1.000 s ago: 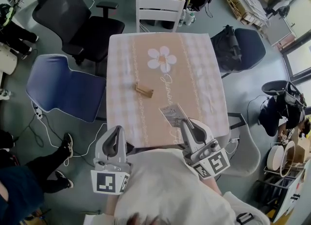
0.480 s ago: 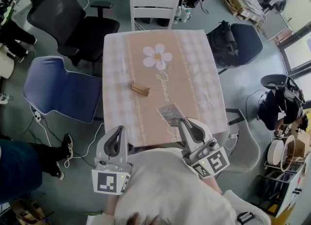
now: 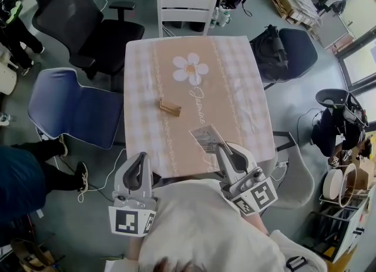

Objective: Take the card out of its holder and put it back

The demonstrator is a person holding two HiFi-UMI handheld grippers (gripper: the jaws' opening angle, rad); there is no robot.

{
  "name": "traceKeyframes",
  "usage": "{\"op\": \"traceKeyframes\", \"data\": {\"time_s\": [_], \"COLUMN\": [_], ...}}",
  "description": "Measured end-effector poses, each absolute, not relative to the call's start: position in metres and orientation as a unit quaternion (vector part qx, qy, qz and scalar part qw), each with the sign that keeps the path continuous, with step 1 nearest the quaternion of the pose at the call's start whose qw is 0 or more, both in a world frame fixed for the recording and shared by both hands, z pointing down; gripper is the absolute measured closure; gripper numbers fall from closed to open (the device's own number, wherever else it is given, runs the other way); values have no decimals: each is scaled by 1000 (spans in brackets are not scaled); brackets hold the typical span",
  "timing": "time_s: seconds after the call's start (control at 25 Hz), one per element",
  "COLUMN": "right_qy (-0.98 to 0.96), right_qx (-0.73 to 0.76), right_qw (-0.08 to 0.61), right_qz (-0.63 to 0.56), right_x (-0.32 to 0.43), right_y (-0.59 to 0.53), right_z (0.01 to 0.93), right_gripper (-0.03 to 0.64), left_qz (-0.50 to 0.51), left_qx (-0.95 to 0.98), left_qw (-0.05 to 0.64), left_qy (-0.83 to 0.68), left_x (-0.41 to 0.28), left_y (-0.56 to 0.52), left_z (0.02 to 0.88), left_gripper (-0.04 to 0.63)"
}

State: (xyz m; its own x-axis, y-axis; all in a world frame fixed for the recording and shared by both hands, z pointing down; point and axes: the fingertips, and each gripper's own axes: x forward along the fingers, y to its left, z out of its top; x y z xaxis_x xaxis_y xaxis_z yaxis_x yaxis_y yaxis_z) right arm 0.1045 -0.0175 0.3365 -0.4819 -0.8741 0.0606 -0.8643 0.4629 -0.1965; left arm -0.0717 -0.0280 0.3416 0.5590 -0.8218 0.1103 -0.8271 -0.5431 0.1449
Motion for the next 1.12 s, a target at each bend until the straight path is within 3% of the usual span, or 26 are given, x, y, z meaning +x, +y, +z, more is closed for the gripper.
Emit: {"op": "traceKeyframes", "data": {"time_s": [1.12], "right_qy": [855], "right_qx": [-504], "right_qw": [17], "right_qz": [-122], "right_x": [98], "right_y": [-41], "right_z": [346], "right_gripper": [598], "left_qz": [11], "left_qx": [862], "left_qw": [117], "left_qy": [-493], "left_x": [-93], "left_y": [-54], "left_z": [352], "left_gripper": [595]}}
